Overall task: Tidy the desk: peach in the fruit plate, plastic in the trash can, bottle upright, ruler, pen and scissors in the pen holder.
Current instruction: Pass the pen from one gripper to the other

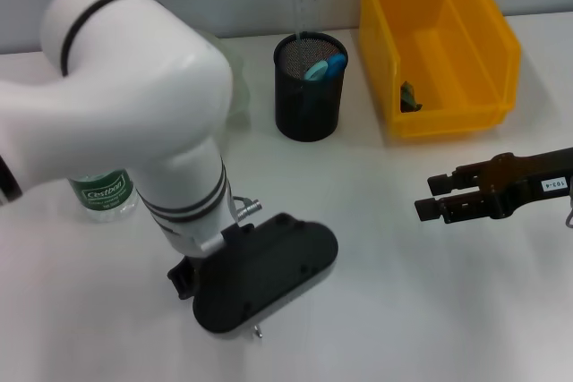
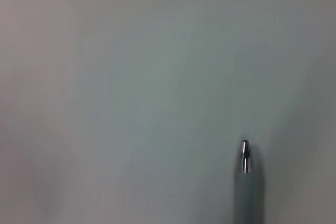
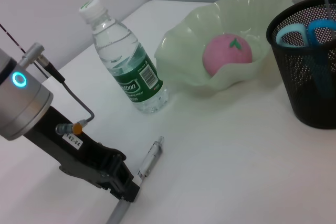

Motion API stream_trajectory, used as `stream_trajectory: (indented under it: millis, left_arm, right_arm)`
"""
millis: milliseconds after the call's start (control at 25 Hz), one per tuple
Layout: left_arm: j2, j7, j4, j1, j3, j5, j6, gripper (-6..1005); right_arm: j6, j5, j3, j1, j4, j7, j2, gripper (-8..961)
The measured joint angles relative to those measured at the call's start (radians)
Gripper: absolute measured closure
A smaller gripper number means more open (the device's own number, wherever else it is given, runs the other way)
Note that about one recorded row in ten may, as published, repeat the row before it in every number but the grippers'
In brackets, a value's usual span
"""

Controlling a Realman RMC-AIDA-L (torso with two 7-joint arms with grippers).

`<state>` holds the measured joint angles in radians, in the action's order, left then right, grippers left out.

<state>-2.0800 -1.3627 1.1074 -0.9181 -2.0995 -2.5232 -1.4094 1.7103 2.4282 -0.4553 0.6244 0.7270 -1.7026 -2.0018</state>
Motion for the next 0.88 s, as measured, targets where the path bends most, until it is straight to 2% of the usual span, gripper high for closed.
stream_trajectory:
  millis: [40,160,200,240,280,320,360,400,440,480,520,560,760,800,840,880]
  left_arm:
    - [0.0,0.001,0.0,0.0,0.049,0.013,-0.014,864]
    - [0.0,0.001,0.0,0.0,0.049,0.013,-0.014,863]
    - [0.0,0.002,0.0,-0.001,0.082,0.026,-0.029,862]
    - [0.0,0.002,0.0,-0.003,0.19,0.069,-0.075,862]
    - [0.001,0.002,0.0,-0.003,0.246,0.095,-0.091,861]
    - [0.001,0.002,0.0,-0.003,0.246,0.095,-0.091,861]
    - [0.001,0.003,-0.003,0.002,0.296,0.117,-0.096,860]
    - [0.002,0.001,-0.01,0.015,0.391,0.16,-0.093,860]
    - [0.002,-0.009,-0.015,0.03,0.45,0.189,-0.084,859]
    - [0.002,-0.021,-0.018,0.041,0.497,0.215,-0.072,859]
    - [0.002,-0.021,-0.018,0.041,0.497,0.215,-0.072,858]
    - [0.002,-0.075,-0.02,0.072,0.574,0.287,-0.033,858]
    - [0.004,-0.161,-0.013,0.124,0.62,0.384,0.037,855]
    - [0.004,-0.19,-0.007,0.14,0.63,0.42,0.059,855]
    - [0.006,-0.288,0.039,0.207,0.651,0.566,0.108,854]
    - [0.006,-0.288,0.039,0.207,0.651,0.566,0.108,854]
  right_arm:
    - [0.0,0.001,0.003,-0.001,0.0,0.0,0.0,286]
    - [0.0,0.001,0.003,-0.002,0.001,0.0,0.0,286]
    - [0.0,0.001,0.003,-0.002,0.003,0.0,0.001,286]
    - [0.0,0.001,0.003,-0.003,0.005,0.0,0.001,286]
    - [0.0,0.001,0.004,-0.004,0.007,0.0,0.001,286]
    - [0.0,0.001,0.009,-0.008,0.011,0.002,0.002,286]
    - [0.0,0.001,0.009,-0.008,0.011,0.002,0.002,286]
    - [0.003,0.001,0.011,-0.01,0.017,0.002,0.002,286]
    - [0.013,0.0,0.012,-0.014,0.038,0.001,0.001,286]
    - [0.013,0.0,0.012,-0.014,0.038,0.001,0.001,286]
    - [0.025,-0.003,0.012,-0.022,0.069,-0.001,-0.002,286]
    - [0.028,-0.006,0.013,-0.026,0.079,-0.001,-0.003,286]
    - [0.047,-0.007,0.012,-0.039,0.116,0.01,-0.008,286]
    - [0.054,-0.007,0.01,-0.044,0.131,0.015,-0.01,286]
    - [0.062,-0.007,0.016,-0.053,0.148,0.036,-0.014,286]
    - [0.062,-0.007,0.016,-0.053,0.148,0.036,-0.014,286]
